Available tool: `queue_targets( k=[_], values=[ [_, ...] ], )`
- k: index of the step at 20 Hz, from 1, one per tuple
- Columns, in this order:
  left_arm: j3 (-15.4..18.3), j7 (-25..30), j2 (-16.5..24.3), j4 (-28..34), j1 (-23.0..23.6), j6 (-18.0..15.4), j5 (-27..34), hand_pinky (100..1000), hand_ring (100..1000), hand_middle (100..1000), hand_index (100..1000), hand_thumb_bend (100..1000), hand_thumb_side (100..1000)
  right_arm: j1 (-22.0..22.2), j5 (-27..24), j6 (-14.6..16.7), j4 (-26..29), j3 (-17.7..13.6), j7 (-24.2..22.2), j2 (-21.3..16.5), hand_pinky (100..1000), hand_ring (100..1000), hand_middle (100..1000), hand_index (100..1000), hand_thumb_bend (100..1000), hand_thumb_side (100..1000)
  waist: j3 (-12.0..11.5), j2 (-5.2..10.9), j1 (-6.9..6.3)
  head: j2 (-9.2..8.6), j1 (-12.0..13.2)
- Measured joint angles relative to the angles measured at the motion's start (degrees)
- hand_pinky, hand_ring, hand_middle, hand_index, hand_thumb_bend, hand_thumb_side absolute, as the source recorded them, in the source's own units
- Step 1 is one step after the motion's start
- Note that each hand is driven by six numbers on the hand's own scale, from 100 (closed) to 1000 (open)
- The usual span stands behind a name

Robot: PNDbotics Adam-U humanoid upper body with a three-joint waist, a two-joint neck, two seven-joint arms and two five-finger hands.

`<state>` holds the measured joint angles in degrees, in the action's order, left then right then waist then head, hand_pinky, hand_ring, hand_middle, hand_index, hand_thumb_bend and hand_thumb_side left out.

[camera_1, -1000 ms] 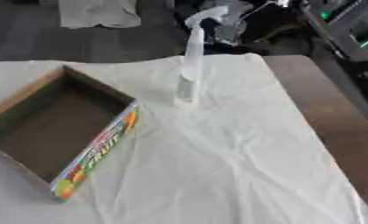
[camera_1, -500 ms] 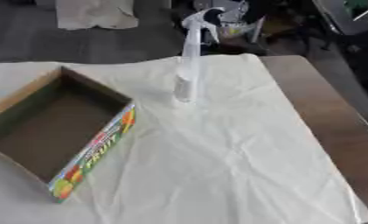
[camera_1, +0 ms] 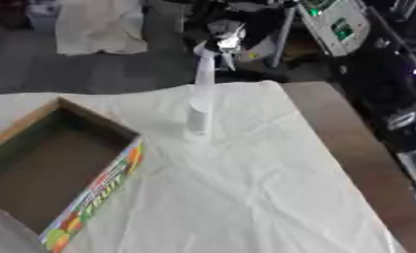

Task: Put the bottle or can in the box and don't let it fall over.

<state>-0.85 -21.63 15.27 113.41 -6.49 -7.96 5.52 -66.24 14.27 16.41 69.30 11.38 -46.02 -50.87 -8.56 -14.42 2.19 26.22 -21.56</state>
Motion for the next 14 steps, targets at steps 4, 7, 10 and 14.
queue_targets(
  k=[4, 7, 10, 14],
  values=[
    [0.0, 0.0, 0.0, 0.0, 0.0, 0.0, 0.0, 934, 567, 703, 611, 177, 850, -1.4, 2.0, 1.3, -2.6, 0.0, -0.1, 1.5, 877, 843, 891, 830, 297, 392, -0.1, -0.32, 0.05, -0.77, -0.2],
    [0.0, 0.0, 0.0, 0.0, 0.0, 0.0, 0.0, 934, 567, 702, 610, 176, 851, -2.4, 3.3, 1.8, -4.1, -0.1, 0.1, 2.4, 879, 844, 897, 833, 292, 394, -0.2, -0.62, 0.1, -0.69, -0.2],
    [0.0, 0.0, 0.0, 0.0, 0.0, 0.0, -0.1, 935, 566, 702, 609, 176, 852, -3.3, 4.3, 2.0, -5.7, -0.6, 0.4, 3.1, 885, 857, 918, 847, 318, 400, -0.3, -0.9, 0.24, -0.46, 0.0],
    [0.0, 0.0, 0.0, 0.0, 0.0, 0.1, -0.1, 935, 566, 702, 609, 176, 853, -3.8, 5.2, 2.1, -7.4, -1.5, 0.2, 3.8, 893, 869, 945, 870, 357, 430, -0.4, -1.37, 0.45, 0.42, 0.3]
  ],
)
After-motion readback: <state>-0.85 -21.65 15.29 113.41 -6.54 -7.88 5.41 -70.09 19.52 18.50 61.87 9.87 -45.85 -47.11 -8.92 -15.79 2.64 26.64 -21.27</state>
